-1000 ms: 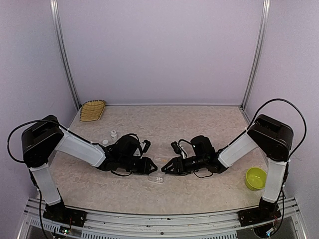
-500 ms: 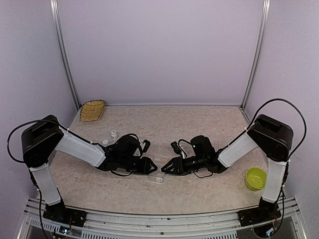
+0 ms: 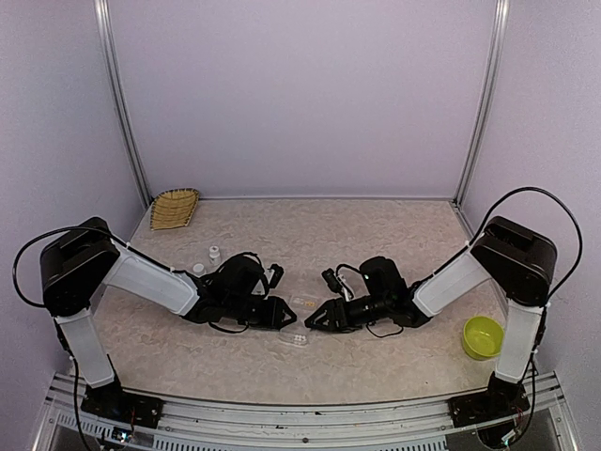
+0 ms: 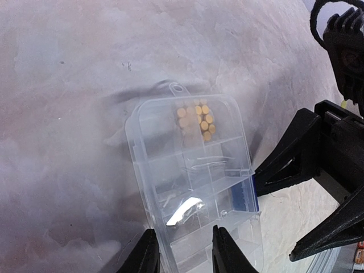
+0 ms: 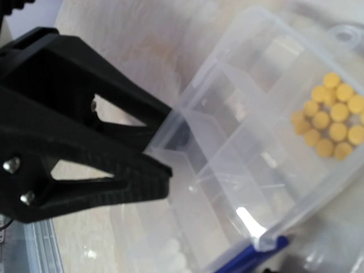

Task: Sort the pills into containers
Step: Adjust the lid of the pill container.

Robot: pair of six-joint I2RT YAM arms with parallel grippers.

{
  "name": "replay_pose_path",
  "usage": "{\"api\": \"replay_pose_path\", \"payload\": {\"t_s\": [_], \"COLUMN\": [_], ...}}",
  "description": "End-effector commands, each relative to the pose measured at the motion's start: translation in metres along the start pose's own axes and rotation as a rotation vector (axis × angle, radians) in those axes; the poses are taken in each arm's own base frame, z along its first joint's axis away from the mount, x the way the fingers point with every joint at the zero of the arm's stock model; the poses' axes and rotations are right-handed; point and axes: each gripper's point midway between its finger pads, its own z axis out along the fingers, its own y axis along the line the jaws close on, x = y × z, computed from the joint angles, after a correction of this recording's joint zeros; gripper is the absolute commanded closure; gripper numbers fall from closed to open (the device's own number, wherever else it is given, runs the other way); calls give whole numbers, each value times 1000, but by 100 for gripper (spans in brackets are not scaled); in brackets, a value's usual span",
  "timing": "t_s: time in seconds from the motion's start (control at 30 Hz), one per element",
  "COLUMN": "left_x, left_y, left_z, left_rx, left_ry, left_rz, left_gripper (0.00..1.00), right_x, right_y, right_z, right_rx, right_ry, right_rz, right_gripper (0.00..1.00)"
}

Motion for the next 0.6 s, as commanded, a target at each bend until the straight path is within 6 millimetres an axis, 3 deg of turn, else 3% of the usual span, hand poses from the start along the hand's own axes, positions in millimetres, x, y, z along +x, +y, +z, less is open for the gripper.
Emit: {"api": "replay_pose_path", "payload": {"t_s": [0.0,0.57], "left_x": [10,13], "left_y": [7,-1], "left_z": [-2,1], "left_rx": [-29,13], "left_ry": [21,30], "left_rz": [2,9], "left_gripper": [69,69], "right_x": [10,3], "right_y": [0,8], "right_z": [-3,12], "right_rx": [18,-49], "right_ry": [25,37], "right_rz": [-6,8], "right_gripper": [40,40]}}
